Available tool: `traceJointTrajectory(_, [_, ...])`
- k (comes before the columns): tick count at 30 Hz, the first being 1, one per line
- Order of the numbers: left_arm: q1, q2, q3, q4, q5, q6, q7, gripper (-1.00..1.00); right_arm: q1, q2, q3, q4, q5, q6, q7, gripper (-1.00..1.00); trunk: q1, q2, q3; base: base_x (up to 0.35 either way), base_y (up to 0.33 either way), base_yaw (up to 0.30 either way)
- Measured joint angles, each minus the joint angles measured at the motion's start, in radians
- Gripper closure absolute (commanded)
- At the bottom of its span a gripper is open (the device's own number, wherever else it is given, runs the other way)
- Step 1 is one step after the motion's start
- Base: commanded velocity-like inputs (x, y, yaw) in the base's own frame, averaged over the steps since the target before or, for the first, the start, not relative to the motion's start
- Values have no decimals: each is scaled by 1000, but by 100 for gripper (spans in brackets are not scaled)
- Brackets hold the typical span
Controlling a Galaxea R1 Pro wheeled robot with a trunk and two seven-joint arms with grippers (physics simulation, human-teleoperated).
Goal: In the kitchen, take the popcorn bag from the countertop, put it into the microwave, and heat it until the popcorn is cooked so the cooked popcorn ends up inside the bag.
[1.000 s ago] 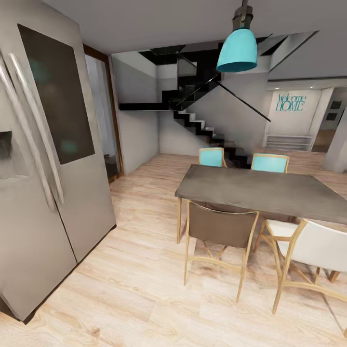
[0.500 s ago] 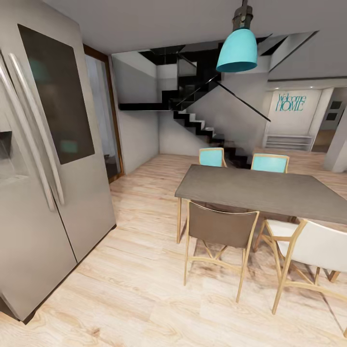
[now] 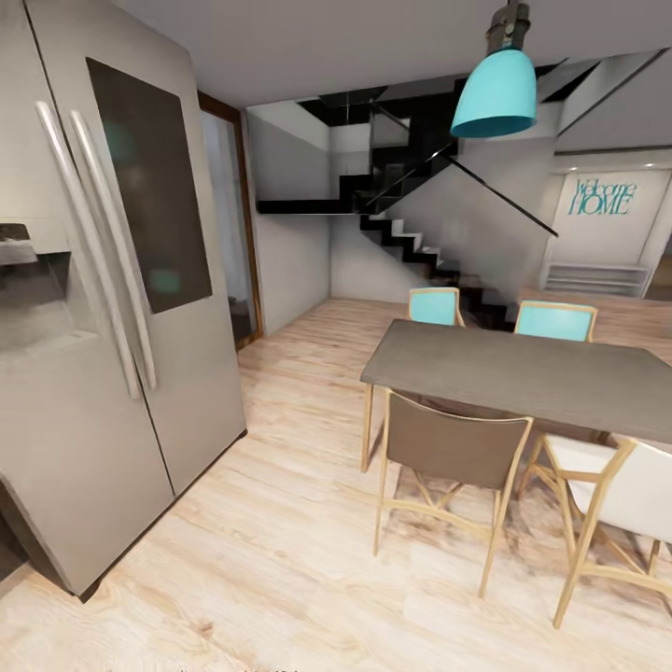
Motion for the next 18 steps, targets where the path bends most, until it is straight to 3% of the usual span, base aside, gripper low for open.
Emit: traceJointTrajectory(18, [0,0,0,0,0,0,0,-100,0,1,7,0,3,-26,-4,-100,0,0,0,0,0,277])
